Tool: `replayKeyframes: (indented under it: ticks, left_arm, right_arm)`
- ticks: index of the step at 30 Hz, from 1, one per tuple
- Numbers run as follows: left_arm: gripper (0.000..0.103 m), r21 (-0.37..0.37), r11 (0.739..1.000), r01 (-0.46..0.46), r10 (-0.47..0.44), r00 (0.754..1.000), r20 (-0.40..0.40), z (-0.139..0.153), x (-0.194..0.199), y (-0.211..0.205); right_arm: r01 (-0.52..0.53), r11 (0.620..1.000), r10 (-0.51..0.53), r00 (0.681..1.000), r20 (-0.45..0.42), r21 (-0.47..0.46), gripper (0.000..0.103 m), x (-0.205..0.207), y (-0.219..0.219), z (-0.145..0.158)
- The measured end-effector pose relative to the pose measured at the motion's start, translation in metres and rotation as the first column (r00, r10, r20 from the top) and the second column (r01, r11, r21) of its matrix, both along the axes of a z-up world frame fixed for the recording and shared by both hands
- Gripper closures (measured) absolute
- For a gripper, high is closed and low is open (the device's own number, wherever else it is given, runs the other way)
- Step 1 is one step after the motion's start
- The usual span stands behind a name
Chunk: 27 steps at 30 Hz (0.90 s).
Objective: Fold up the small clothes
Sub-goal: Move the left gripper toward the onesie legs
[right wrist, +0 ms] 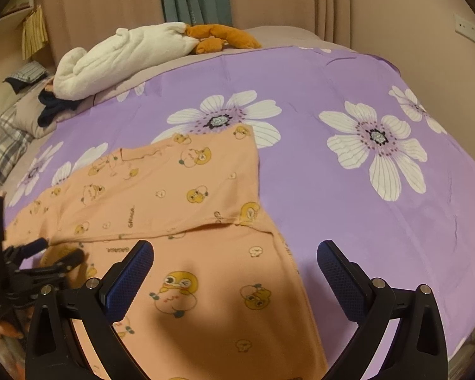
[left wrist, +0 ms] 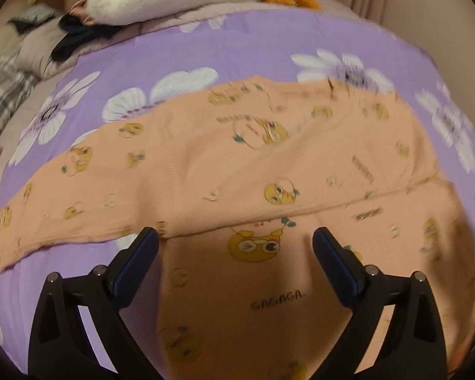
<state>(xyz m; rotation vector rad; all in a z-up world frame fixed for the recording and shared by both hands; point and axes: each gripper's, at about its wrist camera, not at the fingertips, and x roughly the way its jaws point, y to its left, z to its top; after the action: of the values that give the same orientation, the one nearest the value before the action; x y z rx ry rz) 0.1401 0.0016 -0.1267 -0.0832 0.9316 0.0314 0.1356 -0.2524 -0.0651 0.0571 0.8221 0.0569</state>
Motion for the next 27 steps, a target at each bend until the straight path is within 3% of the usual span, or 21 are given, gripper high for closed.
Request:
replayKeyframes:
  ticks: [7,13,17,21,27]
  left_arm:
    - [0.005,-0.045,0.985,-0.166,0.169,0.983,0.071,0.046,-0.019,0.054]
    - [0.005,-0.109,0.947,-0.302,0.312,0.945,0.093,0.06,-0.037,0.104]
    - [0.006,-0.184,0.893,-0.411,0.428,0.902,0.061,0.06,-0.048,0.149]
    - [0.006,-0.212,0.84,-0.499,0.522,0.851,0.064,0.063,-0.062,0.187]
    - [0.012,-0.249,0.725,-0.642,0.666,0.745,0.017,0.057,-0.088,0.249]
  right_arm:
    - [-0.008,1.0,0.008,1.0,0.015,0.02,0.001,-0.004,0.01,0.01]
    - [-0.019,1.0,0.019,1.0,0.02,0.009,0.001,-0.004,0.021,0.017]
    - [-0.029,0.999,0.028,0.999,0.015,0.015,0.001,-0.003,0.031,0.021]
    - [-0.046,0.999,0.045,0.999,0.022,0.024,0.001,-0.003,0.042,0.027]
    - [-0.06,0.998,0.059,0.998,0.025,0.037,0.001,0.0,0.059,0.033]
